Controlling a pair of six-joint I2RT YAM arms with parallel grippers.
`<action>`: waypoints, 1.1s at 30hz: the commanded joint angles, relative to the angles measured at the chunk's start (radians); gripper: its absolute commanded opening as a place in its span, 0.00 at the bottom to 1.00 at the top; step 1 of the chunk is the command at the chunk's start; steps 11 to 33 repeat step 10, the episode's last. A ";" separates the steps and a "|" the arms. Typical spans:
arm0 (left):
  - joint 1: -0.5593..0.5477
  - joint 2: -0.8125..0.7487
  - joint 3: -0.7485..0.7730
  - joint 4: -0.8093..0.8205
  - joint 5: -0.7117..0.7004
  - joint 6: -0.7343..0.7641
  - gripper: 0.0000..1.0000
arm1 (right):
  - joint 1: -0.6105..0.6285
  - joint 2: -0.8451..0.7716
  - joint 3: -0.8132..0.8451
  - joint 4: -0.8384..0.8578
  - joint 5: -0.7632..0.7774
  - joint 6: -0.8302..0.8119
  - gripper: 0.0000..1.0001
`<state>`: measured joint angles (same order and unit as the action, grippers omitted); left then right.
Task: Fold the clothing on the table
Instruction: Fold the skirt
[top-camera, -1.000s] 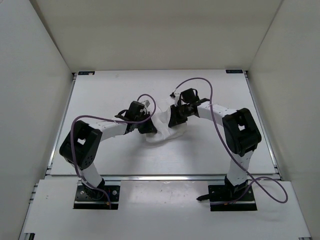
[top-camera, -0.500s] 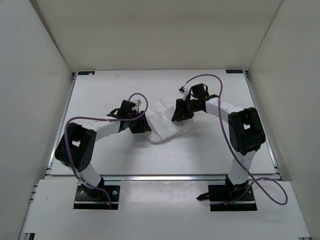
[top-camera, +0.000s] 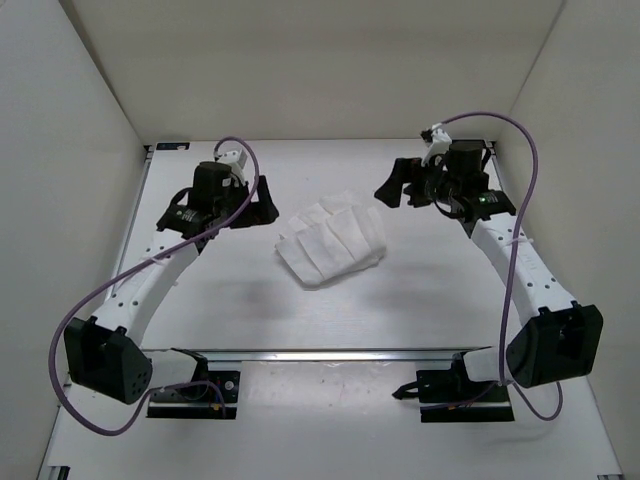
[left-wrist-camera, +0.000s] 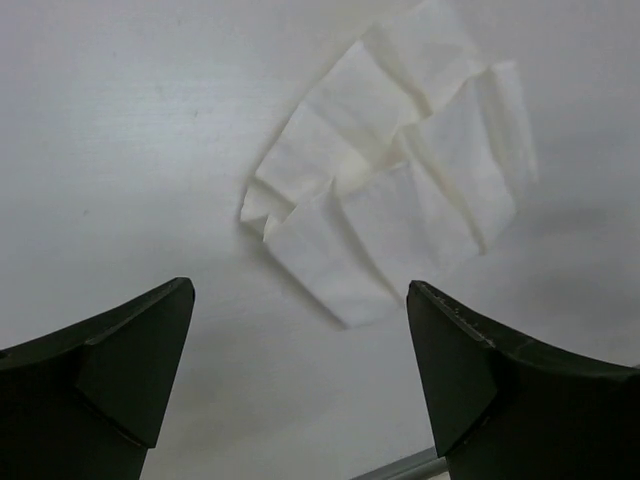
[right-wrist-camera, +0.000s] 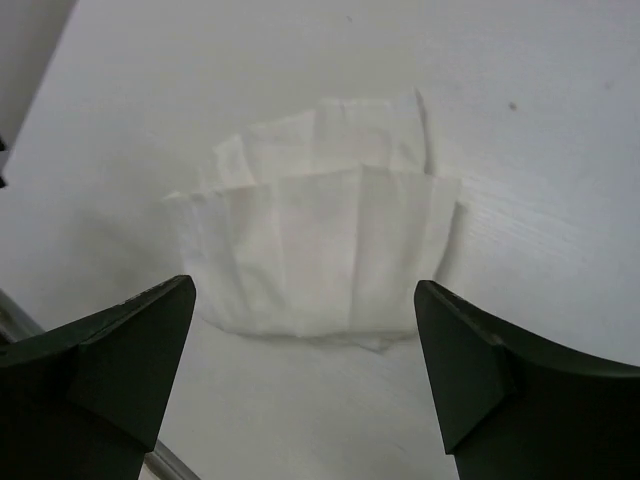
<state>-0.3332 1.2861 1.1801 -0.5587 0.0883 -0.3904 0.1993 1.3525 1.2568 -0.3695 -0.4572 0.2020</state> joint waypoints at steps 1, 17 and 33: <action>-0.032 -0.011 -0.071 -0.198 -0.061 0.062 0.99 | -0.070 0.005 -0.121 -0.123 0.103 -0.023 0.88; -0.070 -0.198 -0.292 -0.191 -0.033 0.028 0.98 | -0.083 -0.249 -0.418 -0.048 0.075 0.002 0.91; -0.070 -0.198 -0.292 -0.191 -0.033 0.028 0.98 | -0.083 -0.249 -0.418 -0.048 0.075 0.002 0.91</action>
